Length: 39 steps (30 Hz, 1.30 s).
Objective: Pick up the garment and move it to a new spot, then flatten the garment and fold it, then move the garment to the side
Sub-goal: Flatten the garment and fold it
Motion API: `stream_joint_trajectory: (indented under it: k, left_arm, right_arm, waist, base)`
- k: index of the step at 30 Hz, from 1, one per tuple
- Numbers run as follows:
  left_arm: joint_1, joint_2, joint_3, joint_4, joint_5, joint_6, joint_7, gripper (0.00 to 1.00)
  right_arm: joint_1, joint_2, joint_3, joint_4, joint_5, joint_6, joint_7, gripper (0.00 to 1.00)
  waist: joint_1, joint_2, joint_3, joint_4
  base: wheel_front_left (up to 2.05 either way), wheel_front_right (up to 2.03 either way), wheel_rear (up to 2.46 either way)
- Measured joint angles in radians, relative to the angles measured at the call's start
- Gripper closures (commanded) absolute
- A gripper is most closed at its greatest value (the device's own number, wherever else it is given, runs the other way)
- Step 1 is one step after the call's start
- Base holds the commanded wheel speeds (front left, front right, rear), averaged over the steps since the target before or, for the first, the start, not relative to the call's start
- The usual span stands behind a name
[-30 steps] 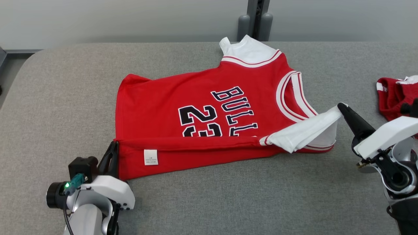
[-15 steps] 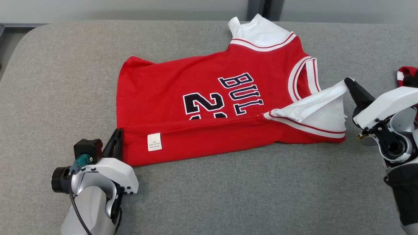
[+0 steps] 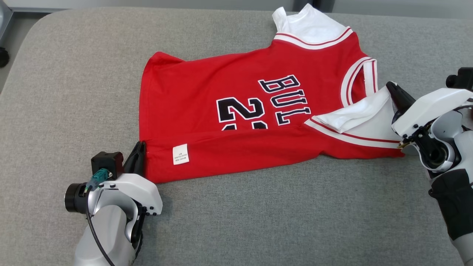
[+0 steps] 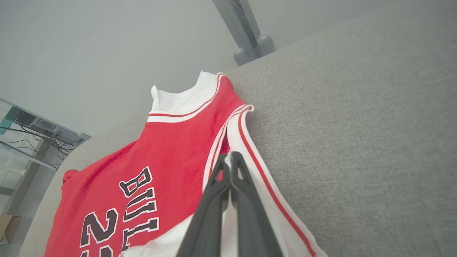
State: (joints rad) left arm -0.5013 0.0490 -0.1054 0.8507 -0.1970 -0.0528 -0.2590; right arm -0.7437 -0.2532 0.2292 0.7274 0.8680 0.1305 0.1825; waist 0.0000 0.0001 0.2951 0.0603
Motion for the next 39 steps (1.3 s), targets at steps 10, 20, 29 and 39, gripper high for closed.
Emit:
stream_joint_trajectory:
  k: [10,20,29,39]
  left_arm:
    - [-0.042,-0.001,-0.033,0.010,-0.034,0.015,-0.002,1.00]
    - [-0.049,-0.001,-0.066,-0.003,-0.059,0.046,-0.003,0.00]
    - [-0.026,-0.001,-0.050,-0.072,-0.058,0.065,-0.003,0.00]
    - [0.116,0.001,-0.008,-0.251,-0.037,0.063,-0.003,0.00]
  right_arm:
    - [-0.100,-0.010,0.069,0.124,0.015,0.000,-0.076,1.00]
    - [-0.139,-0.007,0.128,0.201,0.042,0.000,-0.138,0.00]
    - [-0.139,-0.028,0.183,0.193,0.087,0.000,-0.233,0.00]
    - [-0.019,-0.072,0.244,0.131,0.131,0.000,-0.339,0.00]
  waist:
    - [0.0000,-0.0001,0.034,0.014]
    - [0.0000,0.0000,0.033,0.024]
    - [0.0000,-0.0001,-0.022,0.016]
    - [0.0000,0.0000,-0.126,-0.006]
  base:
    - [0.00,0.00,0.00]
    - [0.00,0.00,0.00]
    - [0.00,0.00,0.00]
    - [0.00,0.00,0.00]
